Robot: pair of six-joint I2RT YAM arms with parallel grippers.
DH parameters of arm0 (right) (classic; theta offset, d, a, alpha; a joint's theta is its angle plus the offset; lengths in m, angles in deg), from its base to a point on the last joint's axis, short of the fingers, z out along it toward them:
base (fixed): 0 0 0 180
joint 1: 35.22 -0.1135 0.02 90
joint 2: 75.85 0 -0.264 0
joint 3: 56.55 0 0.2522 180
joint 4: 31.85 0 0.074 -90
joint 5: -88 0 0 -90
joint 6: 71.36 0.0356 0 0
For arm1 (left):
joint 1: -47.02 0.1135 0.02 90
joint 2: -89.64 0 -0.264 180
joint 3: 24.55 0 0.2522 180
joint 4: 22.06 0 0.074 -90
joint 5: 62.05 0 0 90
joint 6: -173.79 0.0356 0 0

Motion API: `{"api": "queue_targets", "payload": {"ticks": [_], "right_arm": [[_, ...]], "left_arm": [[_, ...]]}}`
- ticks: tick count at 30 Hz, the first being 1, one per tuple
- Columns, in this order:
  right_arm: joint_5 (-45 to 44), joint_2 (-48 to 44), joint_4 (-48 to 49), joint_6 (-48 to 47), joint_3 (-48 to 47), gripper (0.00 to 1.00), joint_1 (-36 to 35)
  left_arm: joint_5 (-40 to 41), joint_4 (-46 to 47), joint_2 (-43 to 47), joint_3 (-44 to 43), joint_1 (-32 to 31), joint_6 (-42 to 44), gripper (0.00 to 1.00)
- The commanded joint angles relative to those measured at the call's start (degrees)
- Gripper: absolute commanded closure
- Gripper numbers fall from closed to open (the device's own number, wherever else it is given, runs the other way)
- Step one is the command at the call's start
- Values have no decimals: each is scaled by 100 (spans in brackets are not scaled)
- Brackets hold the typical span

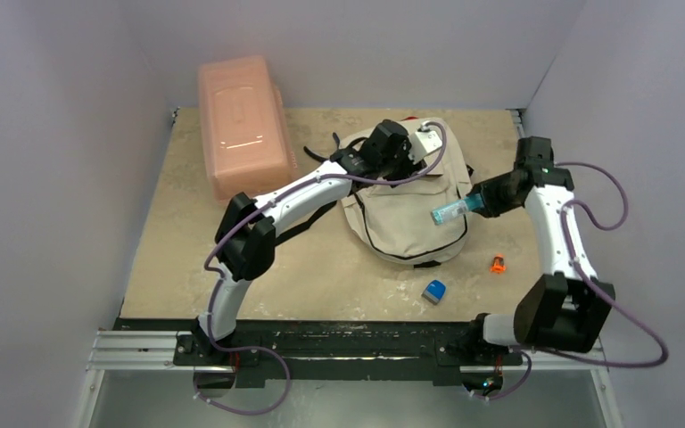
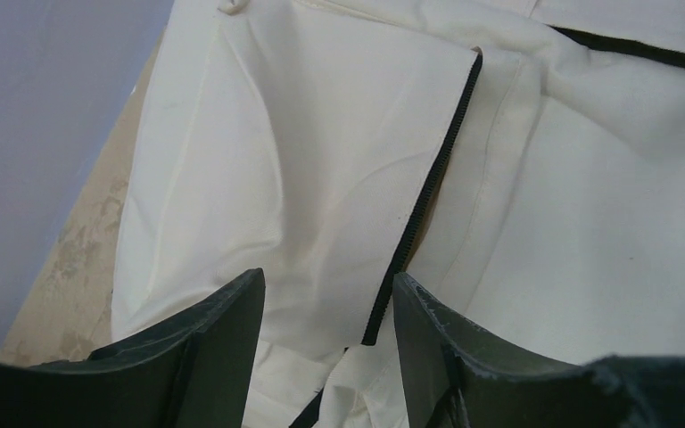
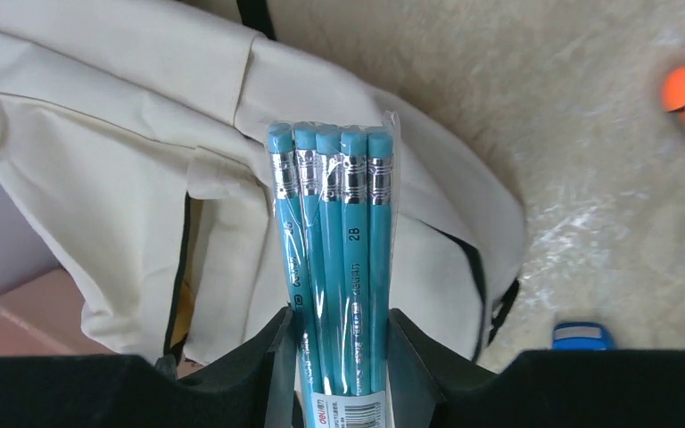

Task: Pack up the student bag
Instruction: Pick up the stationery from the center of the board, then place the stationery in the student bag.

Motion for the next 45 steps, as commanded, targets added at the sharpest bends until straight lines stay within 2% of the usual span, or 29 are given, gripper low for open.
{"api": "queue_targets", "payload": {"ticks": [1, 3, 7, 10, 12, 16, 18, 20, 22, 24, 32, 35, 38, 45], "right_arm": [[479, 914, 422, 1261, -321, 100, -479], [486, 1117, 583, 1535, -287, 100, -587], [47, 1209, 627, 1859, -240, 100, -593], [-86, 1224, 695, 2081, -205, 100, -597], [-216, 1284, 676, 2229, -265, 100, -632], [-430, 1490, 689, 2464, -374, 100, -708], [-417, 1564, 707, 2550, -395, 100, -747], [-493, 1578, 683, 2718, -405, 100, -815], [-577, 1539, 748, 2934, -367, 100, -857], [-525, 1513, 911, 3200, -313, 100, -888], [-630, 1951, 1020, 4050, -876, 100, -1333], [-802, 2079, 932, 4201, -976, 100, -1463], [-823, 2097, 1030, 4328, -821, 100, -1473], [-695, 2403, 1149, 4494, -1172, 100, -1553]], "left_arm": [[470, 631, -144, 153, -74, 482, 48], [380, 618, -175, 151, -102, 562, 46], [-201, 548, -70, 336, -129, 630, 36], [-206, 754, 33, 579, -152, 645, 31], [-133, 863, 10, 633, -152, 692, 32], [577, 1293, -111, 564, -152, 608, 49], [741, 1483, -83, 568, -167, 545, 61], [851, 1629, 1, 603, -184, 423, 77], [705, 1720, 109, 650, -187, 256, 91], [452, 1795, 214, 769, -193, 203, 99], [-90, 2601, 778, 1638, -200, 72, 100], [-56, 3039, 991, 2019, -167, 47, 100], [-388, 3575, 1191, 2407, -178, 201, 100], [-966, 3986, 1352, 2872, -161, 291, 100]]}}
